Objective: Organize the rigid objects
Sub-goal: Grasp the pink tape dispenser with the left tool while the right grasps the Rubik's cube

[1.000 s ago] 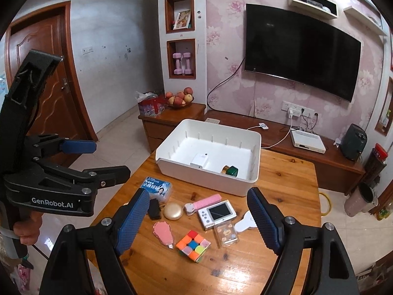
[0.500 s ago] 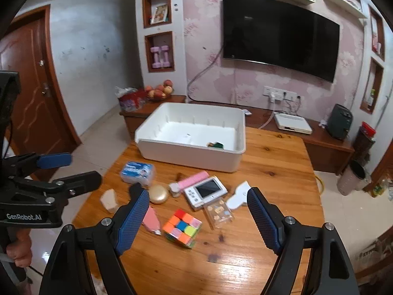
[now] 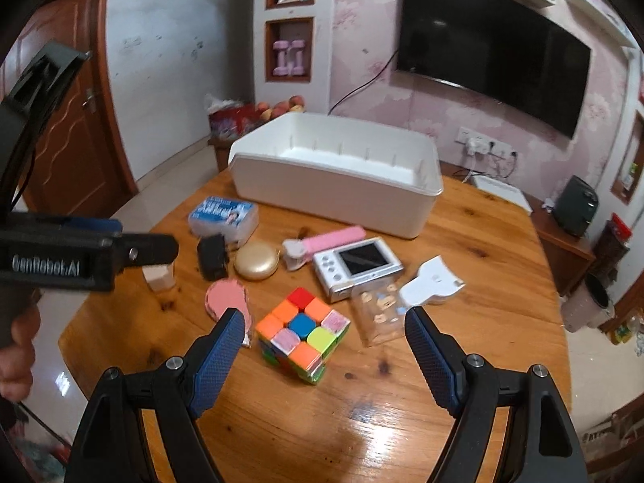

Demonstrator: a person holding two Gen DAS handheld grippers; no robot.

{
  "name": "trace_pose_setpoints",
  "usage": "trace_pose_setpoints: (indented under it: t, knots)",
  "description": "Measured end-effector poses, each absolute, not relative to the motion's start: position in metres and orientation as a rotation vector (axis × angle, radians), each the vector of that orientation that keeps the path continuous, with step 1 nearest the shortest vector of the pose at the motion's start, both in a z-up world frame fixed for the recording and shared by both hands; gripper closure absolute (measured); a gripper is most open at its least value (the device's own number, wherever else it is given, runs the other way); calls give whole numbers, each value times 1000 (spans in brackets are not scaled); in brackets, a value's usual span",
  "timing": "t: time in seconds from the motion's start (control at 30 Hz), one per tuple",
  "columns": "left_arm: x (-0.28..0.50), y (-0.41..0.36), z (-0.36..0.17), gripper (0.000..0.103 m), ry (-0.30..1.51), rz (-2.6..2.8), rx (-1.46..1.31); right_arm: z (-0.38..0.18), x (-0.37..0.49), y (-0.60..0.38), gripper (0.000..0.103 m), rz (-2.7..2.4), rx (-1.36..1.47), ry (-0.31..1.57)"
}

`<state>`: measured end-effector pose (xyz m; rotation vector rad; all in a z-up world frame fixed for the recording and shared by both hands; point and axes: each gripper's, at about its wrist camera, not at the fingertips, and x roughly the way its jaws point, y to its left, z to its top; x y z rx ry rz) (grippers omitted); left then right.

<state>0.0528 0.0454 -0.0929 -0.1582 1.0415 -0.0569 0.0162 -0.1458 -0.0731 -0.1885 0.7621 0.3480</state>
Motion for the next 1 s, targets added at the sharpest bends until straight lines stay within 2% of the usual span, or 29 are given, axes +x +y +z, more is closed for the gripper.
trace_pose_setpoints:
  t: [0.7,1.0]
  knots:
    - [100,44,-169,12,1268,172,-353,-148,48,-122,21,678,-533,746]
    - [106,37,-183,13,1341,203,-369,-150,47,-121,38,711,-516,759]
